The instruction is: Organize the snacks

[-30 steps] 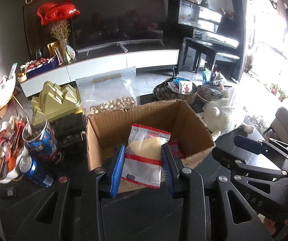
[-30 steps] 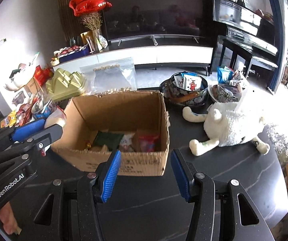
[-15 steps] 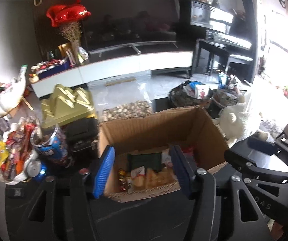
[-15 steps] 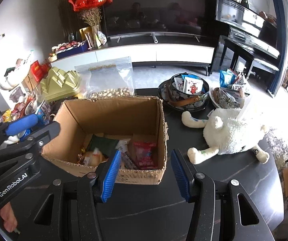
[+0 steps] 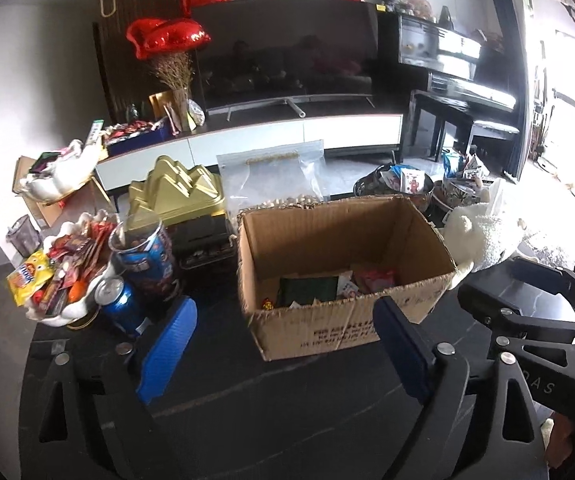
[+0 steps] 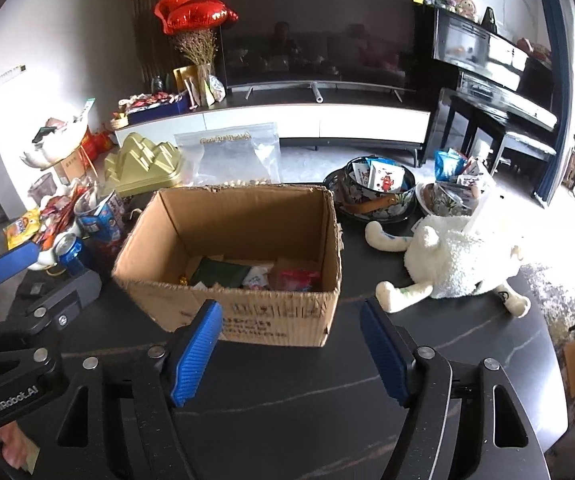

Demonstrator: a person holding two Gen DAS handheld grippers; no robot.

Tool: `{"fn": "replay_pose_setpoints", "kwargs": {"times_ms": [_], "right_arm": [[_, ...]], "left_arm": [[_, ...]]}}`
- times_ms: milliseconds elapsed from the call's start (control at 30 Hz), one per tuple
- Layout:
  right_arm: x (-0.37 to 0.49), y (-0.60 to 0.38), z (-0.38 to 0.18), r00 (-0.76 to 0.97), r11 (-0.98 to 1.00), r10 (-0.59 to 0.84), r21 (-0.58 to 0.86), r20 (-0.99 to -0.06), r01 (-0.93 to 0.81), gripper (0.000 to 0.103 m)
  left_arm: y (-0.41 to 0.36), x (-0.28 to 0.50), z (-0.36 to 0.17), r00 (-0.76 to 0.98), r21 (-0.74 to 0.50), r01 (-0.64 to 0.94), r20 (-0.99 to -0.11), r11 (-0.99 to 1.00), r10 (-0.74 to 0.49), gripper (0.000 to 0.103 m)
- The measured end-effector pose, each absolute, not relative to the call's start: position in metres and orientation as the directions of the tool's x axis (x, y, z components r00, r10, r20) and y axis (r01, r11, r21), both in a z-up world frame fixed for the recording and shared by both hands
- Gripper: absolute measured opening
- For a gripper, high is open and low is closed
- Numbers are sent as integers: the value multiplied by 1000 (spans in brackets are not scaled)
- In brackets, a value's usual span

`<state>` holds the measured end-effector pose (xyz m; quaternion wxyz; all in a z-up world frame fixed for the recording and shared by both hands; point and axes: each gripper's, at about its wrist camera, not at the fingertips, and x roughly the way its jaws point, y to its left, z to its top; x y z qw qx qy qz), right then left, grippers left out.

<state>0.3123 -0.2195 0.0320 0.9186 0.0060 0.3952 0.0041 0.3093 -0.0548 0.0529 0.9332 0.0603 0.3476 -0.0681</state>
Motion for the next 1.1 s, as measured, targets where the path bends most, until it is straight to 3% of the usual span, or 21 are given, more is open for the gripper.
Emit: {"fn": "replay_pose_setpoints", "kwargs": {"times_ms": [300, 833, 1100], "right_arm": [[268, -217, 31, 709, 1000, -1, -4, -705, -2, 74], [198, -201, 25, 748, 999, 7, -20, -664, -27, 78], [180, -199, 13, 761, 999, 26, -4, -648, -37, 78]], "left_arm": [[-48, 261, 51, 783, 75, 148, -618, 986, -71, 103], [-30, 192, 30, 810, 109, 119, -586, 987, -32, 103], [-22, 175, 20, 805, 51, 106, -590, 993, -55, 103]]}}
